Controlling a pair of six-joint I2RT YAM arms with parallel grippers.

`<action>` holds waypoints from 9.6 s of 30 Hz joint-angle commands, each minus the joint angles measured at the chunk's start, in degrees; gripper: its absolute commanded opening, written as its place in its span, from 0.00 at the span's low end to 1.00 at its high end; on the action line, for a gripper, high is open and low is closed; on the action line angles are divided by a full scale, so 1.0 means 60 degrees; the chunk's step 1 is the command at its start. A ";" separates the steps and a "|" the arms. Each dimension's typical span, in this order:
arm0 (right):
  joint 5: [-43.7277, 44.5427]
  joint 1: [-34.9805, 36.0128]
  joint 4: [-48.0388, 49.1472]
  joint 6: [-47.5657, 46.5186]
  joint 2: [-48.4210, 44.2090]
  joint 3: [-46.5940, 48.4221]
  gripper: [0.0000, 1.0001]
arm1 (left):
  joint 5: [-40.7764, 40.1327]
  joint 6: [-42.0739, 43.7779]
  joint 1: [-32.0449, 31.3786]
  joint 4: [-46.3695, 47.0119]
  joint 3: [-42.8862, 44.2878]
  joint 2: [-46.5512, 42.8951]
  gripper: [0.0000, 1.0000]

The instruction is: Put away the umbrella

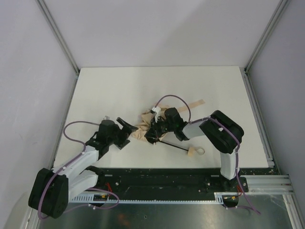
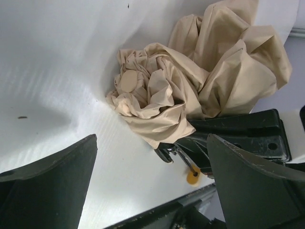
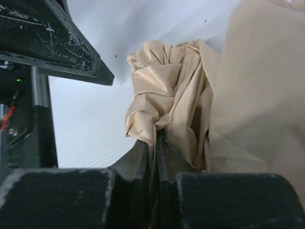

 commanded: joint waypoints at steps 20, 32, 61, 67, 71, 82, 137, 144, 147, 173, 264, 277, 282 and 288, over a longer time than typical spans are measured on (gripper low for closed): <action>-0.0473 0.0319 -0.3094 0.0258 0.0258 -0.0883 0.00 | -0.2725 -0.3154 -0.1591 0.1280 -0.0204 0.3602 0.70; 0.0915 0.1086 -0.4332 -0.0149 -0.0679 -0.0236 0.10 | -0.3346 -0.1734 -0.1810 0.1015 0.0215 0.4245 0.00; 1.0224 0.3527 -0.5098 -0.2944 0.0130 0.1442 0.75 | -0.0818 -0.2396 -0.1931 -0.1595 0.0678 0.2788 0.00; 0.8198 0.2801 -0.6549 -0.2256 0.0650 0.1455 0.26 | -0.0472 -0.2279 -0.1809 -0.1710 0.0825 0.2638 0.00; 0.6264 0.2652 -0.7162 -0.1783 0.0842 0.1319 0.02 | -0.0446 -0.2110 -0.1660 -0.1746 0.1018 0.2476 0.00; 0.1475 0.1486 -0.5498 -0.0455 0.0528 0.0451 0.00 | -0.1055 -0.0575 -0.0605 -0.1739 0.1172 0.0289 0.83; 0.8353 0.3599 -0.7485 -0.2775 -0.2835 0.1896 0.99 | -0.0705 -0.3088 -0.1833 -0.1048 0.0238 0.3048 0.00; 1.0302 0.4427 -0.6762 -0.2947 -0.1330 0.1910 0.98 | -0.0396 -0.3296 -0.1818 -0.1874 0.0535 0.2553 0.00; 1.1324 0.4488 -0.6614 -0.2881 -0.0702 0.1903 0.90 | -0.0293 -0.3364 -0.1809 -0.2153 0.0621 0.2320 0.00; -0.0291 0.1079 -0.5298 0.0075 0.0327 0.0877 0.00 | -0.0887 -0.2072 -0.0941 -0.2377 0.0457 -0.0584 0.99; 0.8674 0.3800 -0.6930 -0.4543 0.0243 0.1459 0.00 | -0.1379 -0.2711 -0.1601 -0.0787 0.0749 0.3323 0.16; 0.4175 0.2436 -0.7375 -0.3350 0.0444 0.1474 0.00 | -0.0834 -0.0953 0.0793 -0.0802 0.0467 0.0516 0.98; 0.1885 0.1458 -0.7396 -0.2730 0.0841 0.1713 0.00 | 0.0052 -0.0830 0.0979 -0.0742 -0.0024 -0.0145 0.99; 0.0182 0.0608 -0.7708 -0.2171 0.1876 0.2322 0.00 | 0.0812 -0.1125 0.0724 0.0724 -0.0605 -0.0151 0.99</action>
